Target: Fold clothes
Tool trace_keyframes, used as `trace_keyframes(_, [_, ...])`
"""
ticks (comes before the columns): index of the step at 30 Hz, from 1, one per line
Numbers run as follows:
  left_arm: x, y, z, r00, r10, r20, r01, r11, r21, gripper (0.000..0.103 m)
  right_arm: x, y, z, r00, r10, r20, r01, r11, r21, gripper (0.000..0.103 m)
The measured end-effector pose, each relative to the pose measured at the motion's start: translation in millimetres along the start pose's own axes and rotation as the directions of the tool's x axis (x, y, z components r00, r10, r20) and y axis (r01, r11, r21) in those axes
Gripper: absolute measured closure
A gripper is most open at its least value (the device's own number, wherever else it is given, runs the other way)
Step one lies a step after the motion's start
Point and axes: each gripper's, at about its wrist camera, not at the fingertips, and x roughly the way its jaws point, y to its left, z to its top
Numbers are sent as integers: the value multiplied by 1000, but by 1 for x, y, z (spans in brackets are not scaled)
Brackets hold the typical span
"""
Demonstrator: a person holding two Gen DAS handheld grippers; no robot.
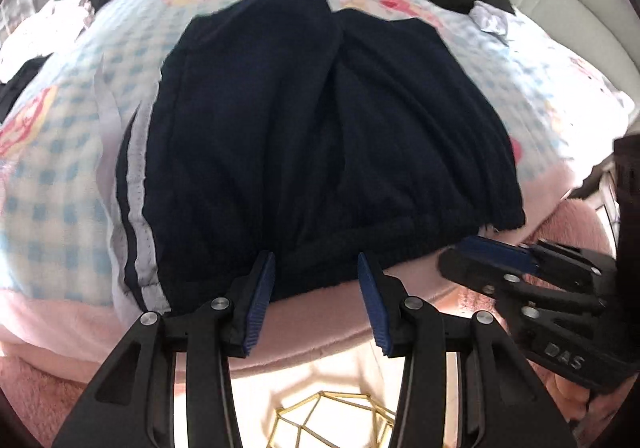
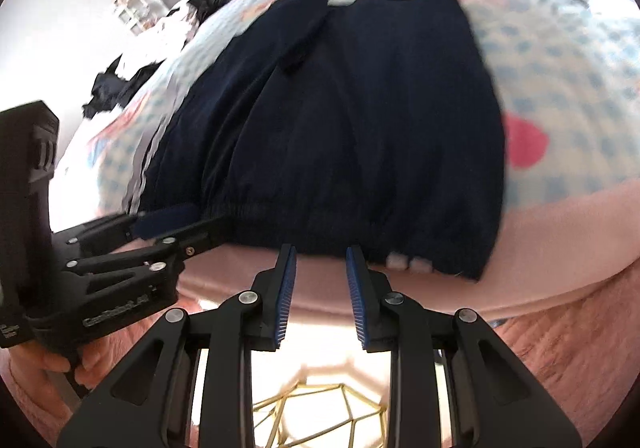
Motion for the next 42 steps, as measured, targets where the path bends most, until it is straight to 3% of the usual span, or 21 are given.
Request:
trace_keyframes(3, [-3, -7, 1, 999, 23, 24, -24, 999, 28, 58, 6, 2, 3, 999, -35, 16, 35, 999, -5, 77])
trace_keyframes(7, [12, -22, 6, 992, 122, 20, -124, 985, 118, 59, 8, -6, 11, 998, -32, 47, 30, 999, 40, 77])
trace_keyframes(10, [11, -15, 0, 988, 147, 37, -150, 979, 136, 69, 4, -9, 10, 998, -16, 68, 13, 999, 50, 77])
trace_keyframes(12, [3, -16, -1, 987, 147, 66, -155, 978, 139, 89, 3, -10, 8, 997, -12, 72, 8, 999, 50, 77])
trace_keyframes(17, [-23, -8, -6, 989, 105, 102, -117, 987, 110, 92, 4, -13, 7, 997, -14, 75, 10, 998, 57, 77])
trace_keyframes(22, [-31, -5, -17, 995, 43, 94, -50, 997, 64, 92, 4, -14, 9, 996, -22, 89, 16, 998, 64, 77])
trace_keyframes(26, [19, -5, -10, 999, 38, 9, -39, 999, 22, 89, 1, -12, 7, 996, -16, 83, 11, 998, 65, 77])
trace_keyframes(28, [23, 4, -12, 1000, -4, -19, 3, 999, -39, 88, -4, -12, 6, 997, 1, 77, -5, 998, 55, 77])
trace_keyframes(31, [10, 12, -10, 997, -72, 16, 73, 995, -67, 87, -16, -9, 1, 996, 19, 90, -22, 999, 24, 77])
trace_keyframes(35, [-9, 23, -4, 985, -156, 69, 163, 978, -127, 68, -17, 2, 5, 994, 28, 104, -26, 1000, -15, 77])
trace_keyframes(37, [-14, 30, -2, 974, -202, 105, 217, 962, -166, 65, -7, 2, 6, 998, 6, 62, -5, 1000, -16, 77])
trace_keyframes(39, [-15, 27, 1, 977, -171, 126, 189, 970, -154, 65, 6, 1, 6, 999, -35, 17, 36, 999, -7, 77])
trace_keyframes(42, [-4, 14, 9, 987, -122, 105, 132, 987, -88, 65, 10, -8, 5, 1000, -27, 6, 27, 999, 39, 77])
